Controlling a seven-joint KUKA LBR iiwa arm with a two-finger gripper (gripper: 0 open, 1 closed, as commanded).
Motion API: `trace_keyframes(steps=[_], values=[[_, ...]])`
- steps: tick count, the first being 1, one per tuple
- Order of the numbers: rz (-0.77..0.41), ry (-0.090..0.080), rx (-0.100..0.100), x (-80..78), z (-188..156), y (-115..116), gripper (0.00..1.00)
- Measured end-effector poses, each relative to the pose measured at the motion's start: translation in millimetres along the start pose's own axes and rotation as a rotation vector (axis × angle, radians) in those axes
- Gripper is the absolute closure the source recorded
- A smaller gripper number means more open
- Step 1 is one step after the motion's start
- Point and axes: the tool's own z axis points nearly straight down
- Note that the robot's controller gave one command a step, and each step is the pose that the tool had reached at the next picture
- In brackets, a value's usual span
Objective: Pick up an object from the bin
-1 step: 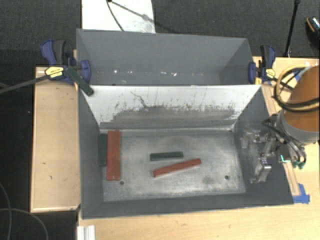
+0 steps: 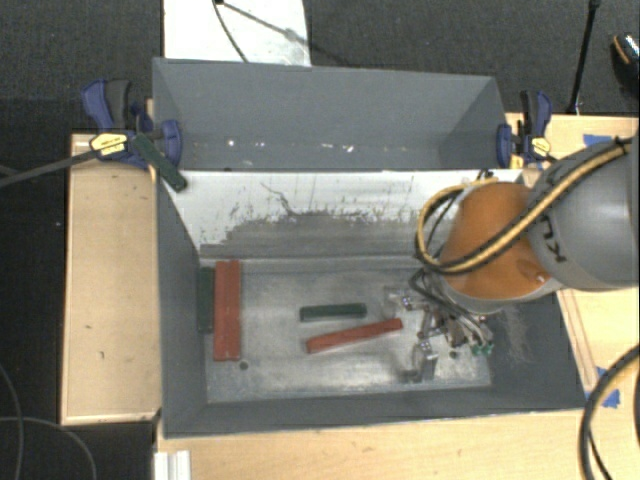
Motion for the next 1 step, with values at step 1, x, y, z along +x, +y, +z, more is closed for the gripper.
trace_keyframes(steps=[1], values=[[-0.173,-0.010,0.002,-71.7,-3.8,50.5,0.00]])
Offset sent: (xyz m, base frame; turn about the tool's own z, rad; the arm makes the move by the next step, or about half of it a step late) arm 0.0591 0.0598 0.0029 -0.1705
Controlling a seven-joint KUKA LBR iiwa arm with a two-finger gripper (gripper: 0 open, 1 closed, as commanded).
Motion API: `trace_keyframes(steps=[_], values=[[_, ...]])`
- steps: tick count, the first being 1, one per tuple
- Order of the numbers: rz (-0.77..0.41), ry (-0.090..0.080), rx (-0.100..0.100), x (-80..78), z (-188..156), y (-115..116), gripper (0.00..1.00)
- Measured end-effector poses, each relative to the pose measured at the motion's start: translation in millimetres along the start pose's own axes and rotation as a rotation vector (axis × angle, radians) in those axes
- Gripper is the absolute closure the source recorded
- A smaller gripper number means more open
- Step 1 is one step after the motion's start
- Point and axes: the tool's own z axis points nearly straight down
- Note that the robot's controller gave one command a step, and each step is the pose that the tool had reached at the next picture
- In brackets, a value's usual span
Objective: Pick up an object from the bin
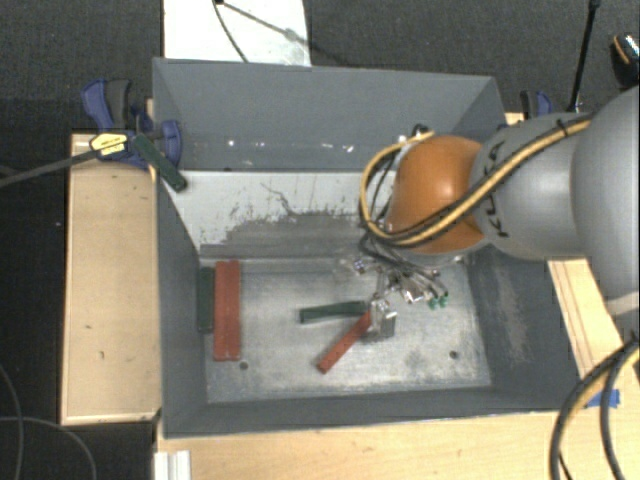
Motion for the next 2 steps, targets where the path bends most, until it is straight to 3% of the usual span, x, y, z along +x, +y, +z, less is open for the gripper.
trace_keyframes(steps=[1,2], values=[[0.000,0.004,0.002,1.9,0,-3,1.00],[-0.005,-0.004,0.006,22.3,-175,-24,1.00]])
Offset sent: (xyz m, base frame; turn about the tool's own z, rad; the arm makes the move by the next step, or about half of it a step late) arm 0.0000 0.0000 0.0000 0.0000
